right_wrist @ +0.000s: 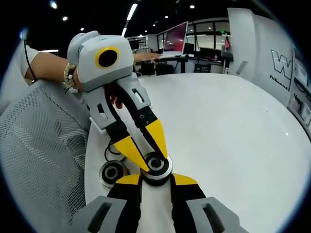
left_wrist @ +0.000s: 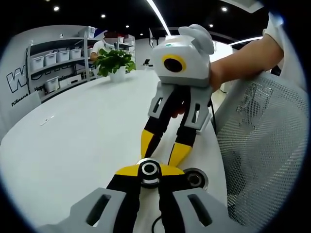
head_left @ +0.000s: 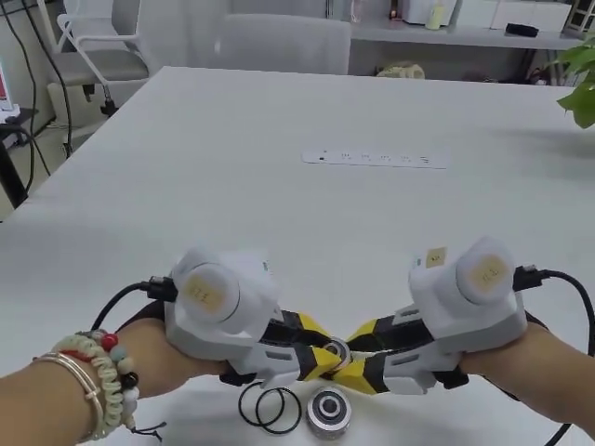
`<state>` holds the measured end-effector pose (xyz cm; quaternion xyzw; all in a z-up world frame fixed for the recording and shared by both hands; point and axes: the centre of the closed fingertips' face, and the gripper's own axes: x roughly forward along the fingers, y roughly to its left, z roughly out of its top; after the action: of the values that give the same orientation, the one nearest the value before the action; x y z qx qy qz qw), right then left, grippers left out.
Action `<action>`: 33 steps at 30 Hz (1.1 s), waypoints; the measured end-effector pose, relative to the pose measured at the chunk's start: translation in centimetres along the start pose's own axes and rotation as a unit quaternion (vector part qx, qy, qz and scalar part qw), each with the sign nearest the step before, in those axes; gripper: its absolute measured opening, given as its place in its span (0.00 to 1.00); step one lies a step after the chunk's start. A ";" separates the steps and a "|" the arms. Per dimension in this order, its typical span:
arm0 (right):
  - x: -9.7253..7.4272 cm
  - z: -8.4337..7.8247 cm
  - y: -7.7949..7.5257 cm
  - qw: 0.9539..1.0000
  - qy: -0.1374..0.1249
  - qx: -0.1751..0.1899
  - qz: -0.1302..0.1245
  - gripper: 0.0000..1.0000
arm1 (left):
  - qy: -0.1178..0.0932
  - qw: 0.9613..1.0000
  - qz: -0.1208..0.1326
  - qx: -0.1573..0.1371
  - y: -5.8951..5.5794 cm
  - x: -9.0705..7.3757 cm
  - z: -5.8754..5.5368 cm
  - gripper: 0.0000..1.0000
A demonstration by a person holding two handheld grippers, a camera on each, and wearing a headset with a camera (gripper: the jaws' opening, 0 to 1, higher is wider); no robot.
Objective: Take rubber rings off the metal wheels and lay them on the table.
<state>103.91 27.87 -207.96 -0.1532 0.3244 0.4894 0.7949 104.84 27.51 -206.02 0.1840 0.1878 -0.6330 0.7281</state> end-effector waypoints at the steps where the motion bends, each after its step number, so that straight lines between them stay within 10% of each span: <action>1: 0.0 0.0 0.0 1.000 0.000 -0.001 0.001 0.19 | 0.000 1.000 0.000 0.000 0.0 0.0 0.0 0.08; 21: -0.4 -0.5 -0.9 0.998 0.022 0.062 -0.021 0.00 | 0.001 1.000 0.008 -0.006 0.3 -0.2 -0.1 0.08; 25: -0.5 -0.6 -1.5 0.991 0.027 0.125 -0.035 0.00 | 0.002 1.000 0.009 -0.007 0.3 -0.2 -0.1 0.07; 33: -0.6 -0.8 -1.6 0.960 0.013 0.279 -0.029 0.00 | 0.001 1.000 0.006 -0.007 0.2 -0.2 -0.1 0.07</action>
<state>104.79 26.27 -208.32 0.0593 0.4544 0.3542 0.8152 105.05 27.81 -206.01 0.1805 0.1920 -0.6268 0.7332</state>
